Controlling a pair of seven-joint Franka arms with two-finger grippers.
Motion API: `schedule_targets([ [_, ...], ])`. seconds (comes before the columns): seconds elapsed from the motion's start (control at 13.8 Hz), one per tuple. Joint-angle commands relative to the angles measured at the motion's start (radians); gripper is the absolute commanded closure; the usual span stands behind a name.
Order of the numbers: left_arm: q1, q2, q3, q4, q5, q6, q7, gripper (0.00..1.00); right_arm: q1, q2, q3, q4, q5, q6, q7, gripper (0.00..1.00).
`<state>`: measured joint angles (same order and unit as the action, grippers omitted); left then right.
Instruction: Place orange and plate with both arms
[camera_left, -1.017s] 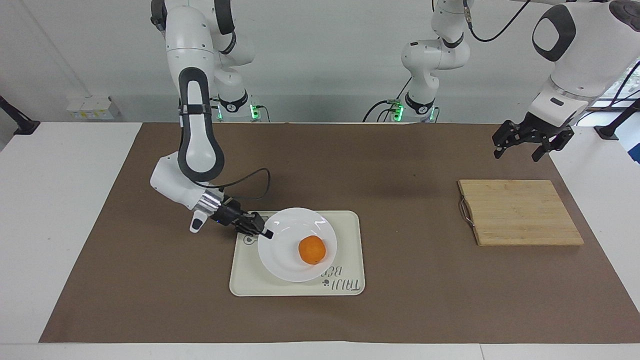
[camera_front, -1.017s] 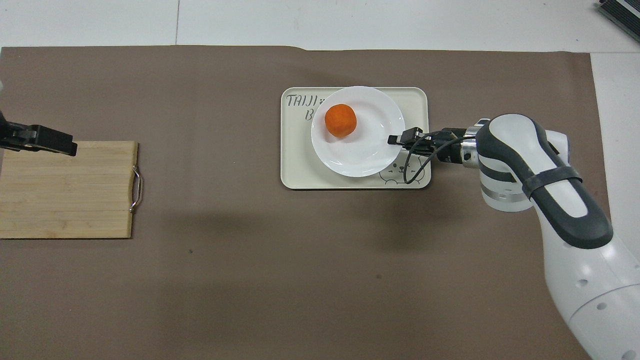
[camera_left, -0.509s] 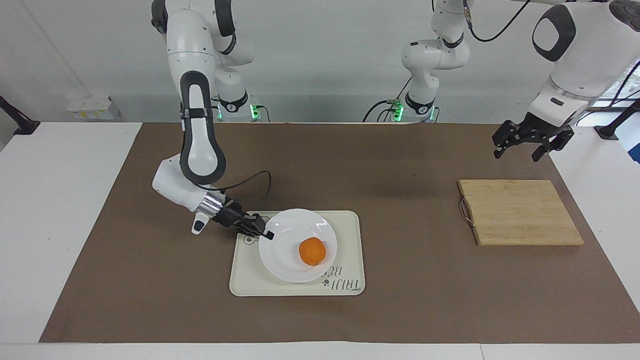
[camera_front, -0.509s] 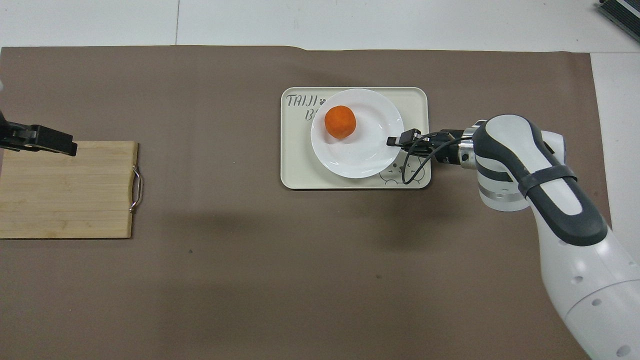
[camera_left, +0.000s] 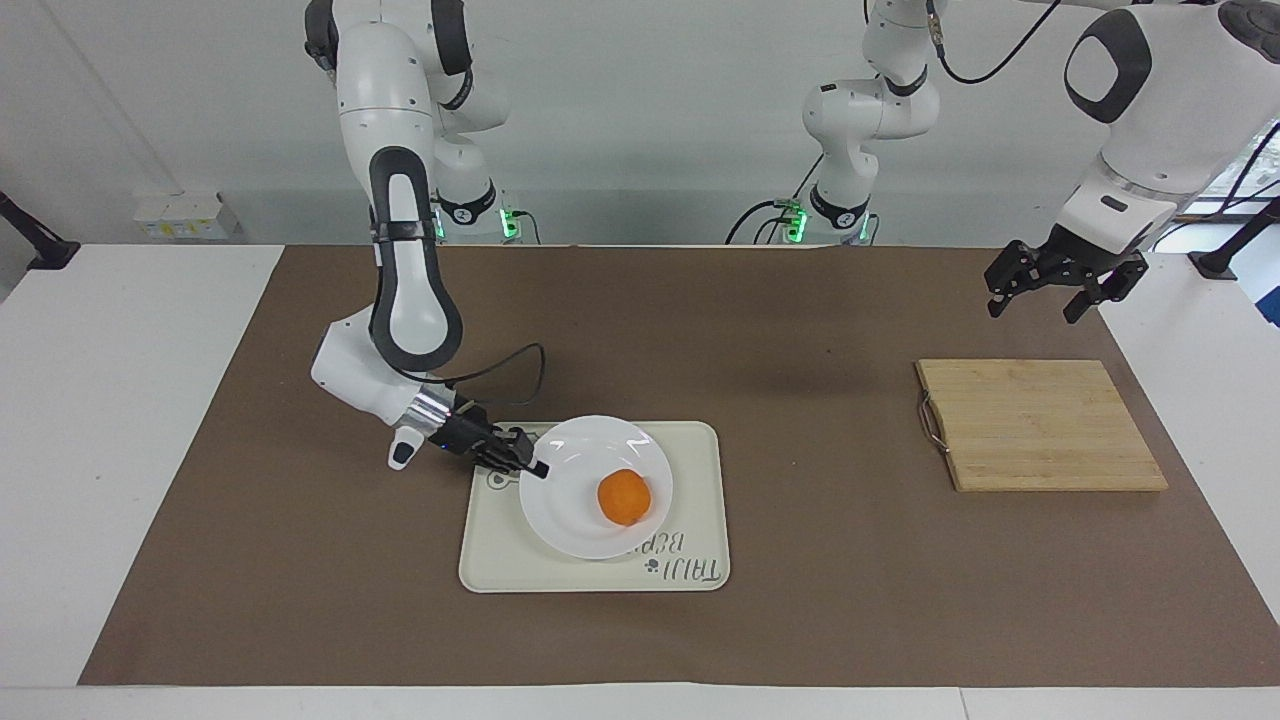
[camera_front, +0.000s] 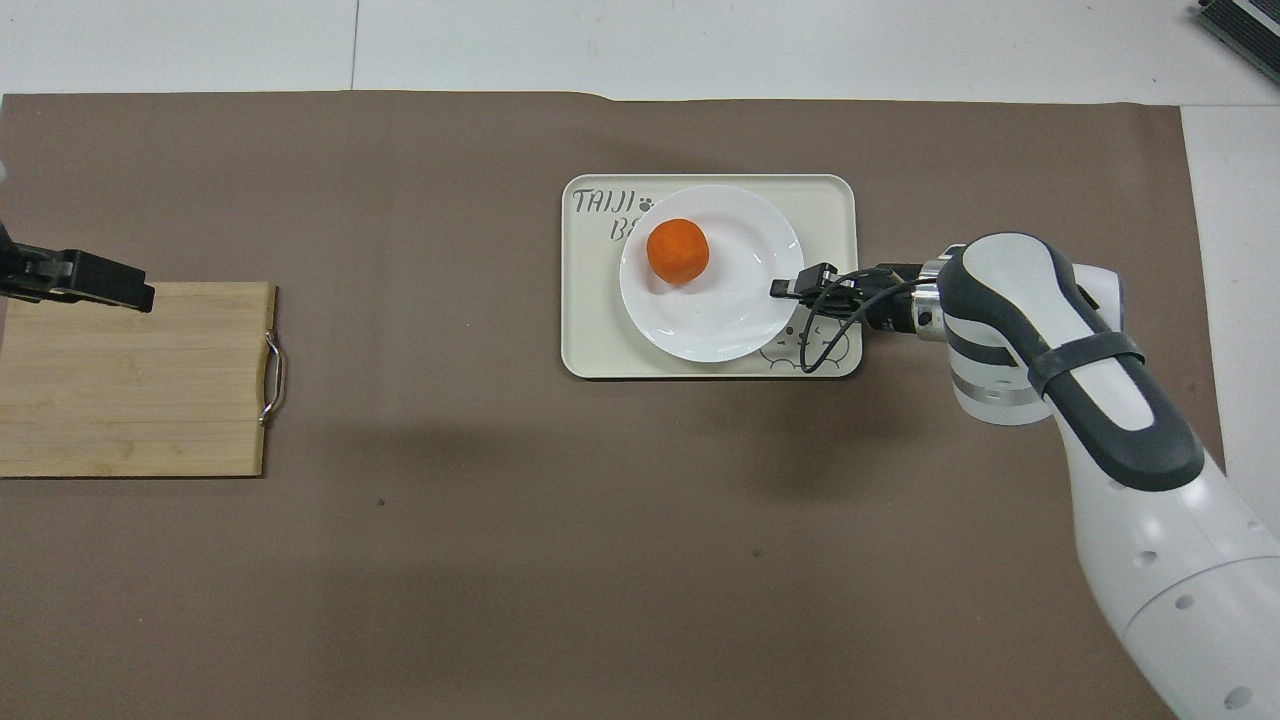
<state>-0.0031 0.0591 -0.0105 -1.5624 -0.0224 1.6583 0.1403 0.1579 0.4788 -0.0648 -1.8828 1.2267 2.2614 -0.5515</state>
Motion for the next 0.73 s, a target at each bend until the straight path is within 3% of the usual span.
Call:
schedule_targets([
  [0.0, 0.005, 0.010, -0.003, 0.024, 0.004, -0.022, -0.008, 0.00, -0.015, -0.005, 0.003, 0.013, -0.044, 0.009, 0.021, 0.00],
  [0.44, 0.005, 0.010, -0.003, 0.024, 0.004, -0.022, -0.008, 0.00, -0.015, -0.035, -0.003, 0.033, -0.125, 0.006, 0.041, 0.00],
  [0.65, 0.005, 0.010, -0.003, 0.024, 0.004, -0.022, -0.010, 0.00, -0.014, -0.069, -0.013, 0.031, -0.228, 0.006, 0.054, 0.00],
])
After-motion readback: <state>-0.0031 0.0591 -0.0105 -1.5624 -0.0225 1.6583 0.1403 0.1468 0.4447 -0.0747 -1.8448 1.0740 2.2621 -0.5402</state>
